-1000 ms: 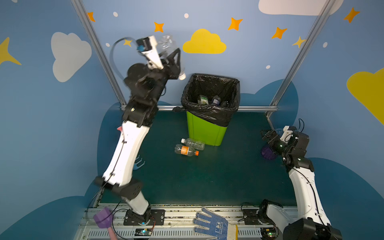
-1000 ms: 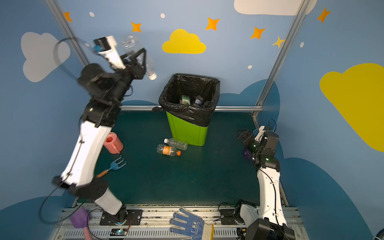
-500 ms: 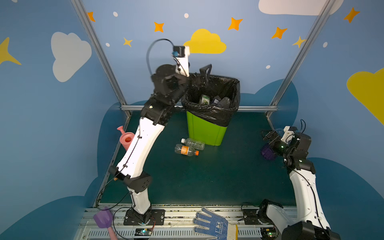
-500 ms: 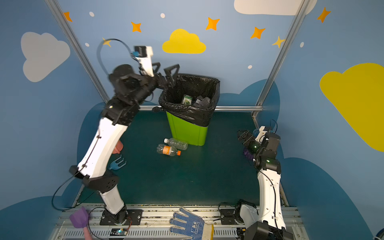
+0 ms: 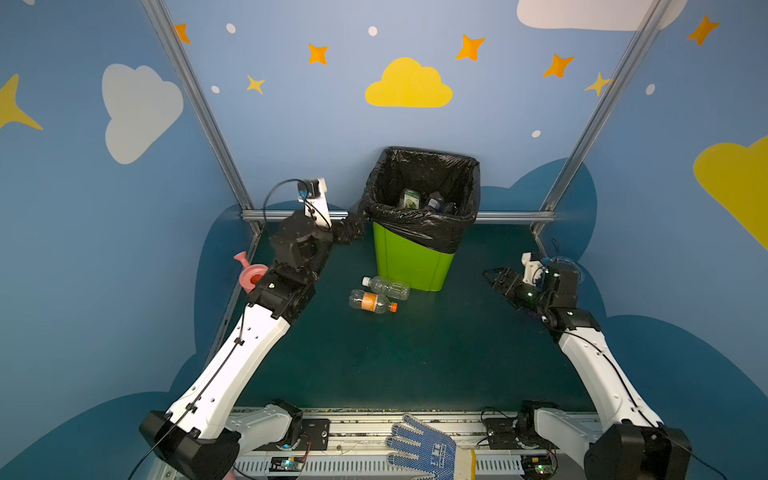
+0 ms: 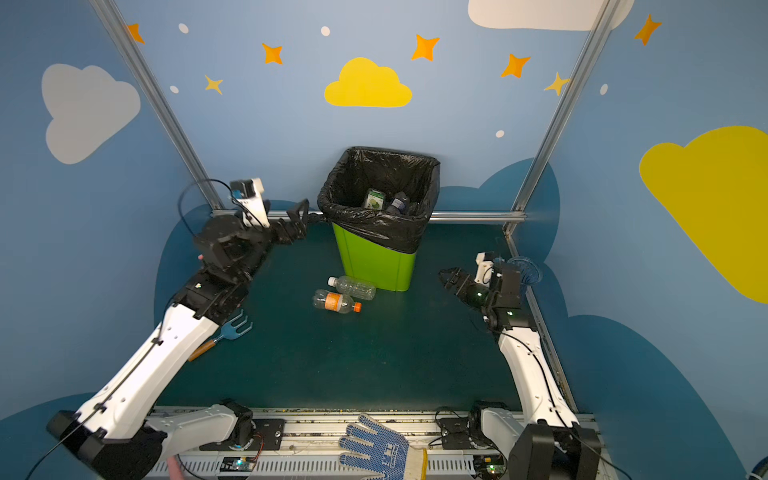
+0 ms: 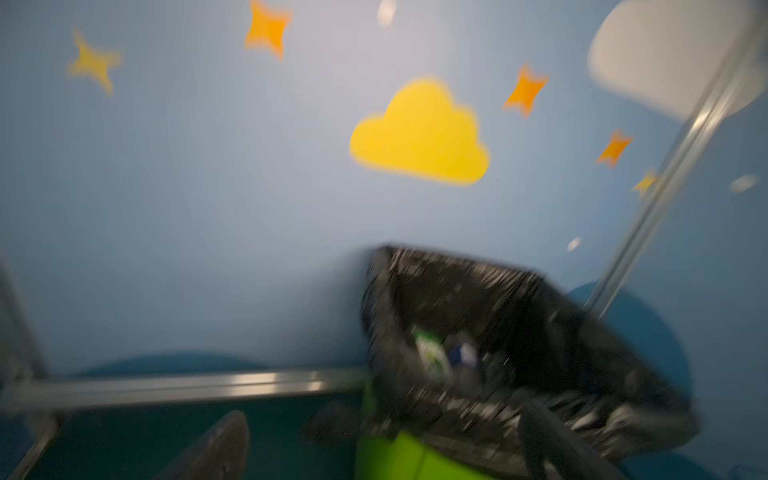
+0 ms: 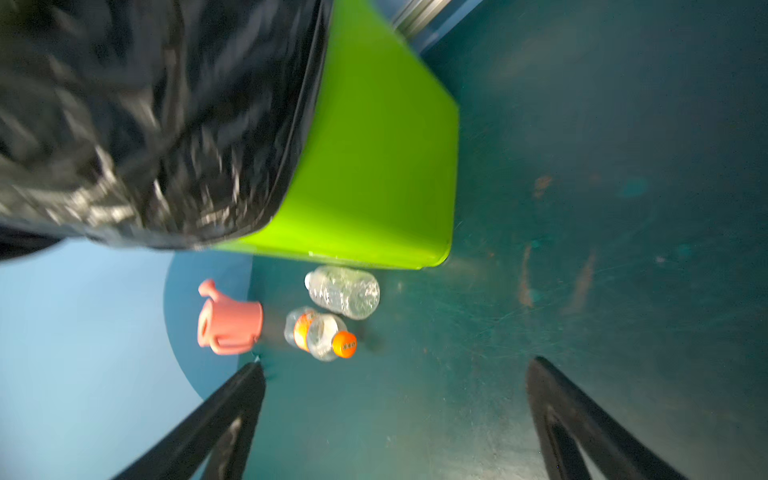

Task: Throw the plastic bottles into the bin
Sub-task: 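Open the left gripper over the bin while the right gripper reaches forward, then lower the right gripper onto the orange-labelled bottle and close it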

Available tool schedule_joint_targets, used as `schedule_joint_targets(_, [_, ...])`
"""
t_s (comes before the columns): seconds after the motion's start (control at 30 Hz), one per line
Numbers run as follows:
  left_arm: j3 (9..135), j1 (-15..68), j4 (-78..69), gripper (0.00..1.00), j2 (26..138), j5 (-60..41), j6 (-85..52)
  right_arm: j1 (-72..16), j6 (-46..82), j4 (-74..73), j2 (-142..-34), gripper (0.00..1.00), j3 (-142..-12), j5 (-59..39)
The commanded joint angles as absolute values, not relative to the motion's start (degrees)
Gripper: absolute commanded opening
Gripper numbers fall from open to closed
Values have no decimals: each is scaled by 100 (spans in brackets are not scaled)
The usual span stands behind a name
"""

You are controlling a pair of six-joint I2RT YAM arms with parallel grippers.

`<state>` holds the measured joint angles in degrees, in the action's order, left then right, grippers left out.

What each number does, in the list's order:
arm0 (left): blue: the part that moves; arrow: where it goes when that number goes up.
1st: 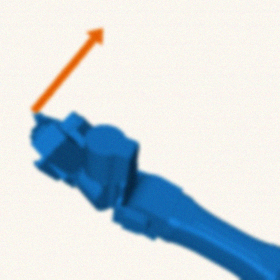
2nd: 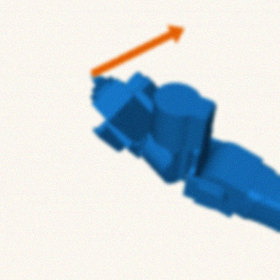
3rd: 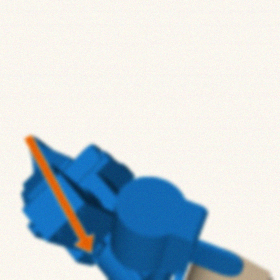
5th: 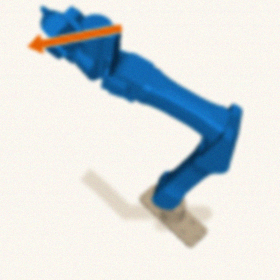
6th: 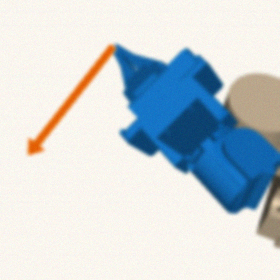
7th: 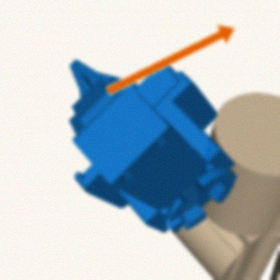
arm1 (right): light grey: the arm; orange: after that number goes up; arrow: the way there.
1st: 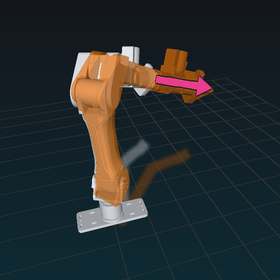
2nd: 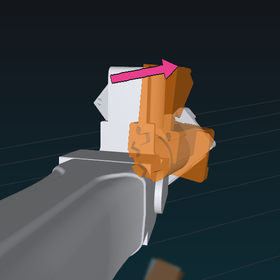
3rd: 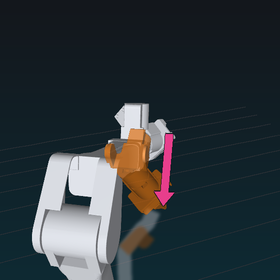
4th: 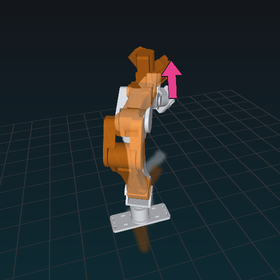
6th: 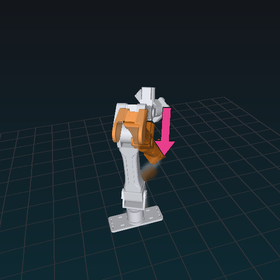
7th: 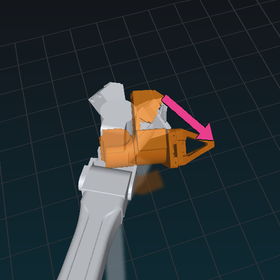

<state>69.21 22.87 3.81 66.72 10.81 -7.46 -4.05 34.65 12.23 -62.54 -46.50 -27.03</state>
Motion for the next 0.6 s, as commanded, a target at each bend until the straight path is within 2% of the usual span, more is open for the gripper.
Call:
schedule_joint_targets(0.0, [6144, 1986, 610, 100, 5897, 1443, -1454, -1140, 3107, 928, -6595, 95, -4865, -2247])
schedule_joint_targets(0.23, [4226, 1509, 1311, 100, 4754, 1909, -2668, -3056, 2417, 1232, -7965, 92, -5697, -1429])
schedule_joint_targets(0.4, [3232, 1260, 1586, 100, 3961, 1873, -3250, -3790, 2292, 1267, -8816, 90, -6290, -1187])
schedule_joint_targets(0.57, [2741, 1133, 1888, 100, 3490, 1830, -3623, -4302, 1911, 1581, -9695, 87, -7188, -1078])
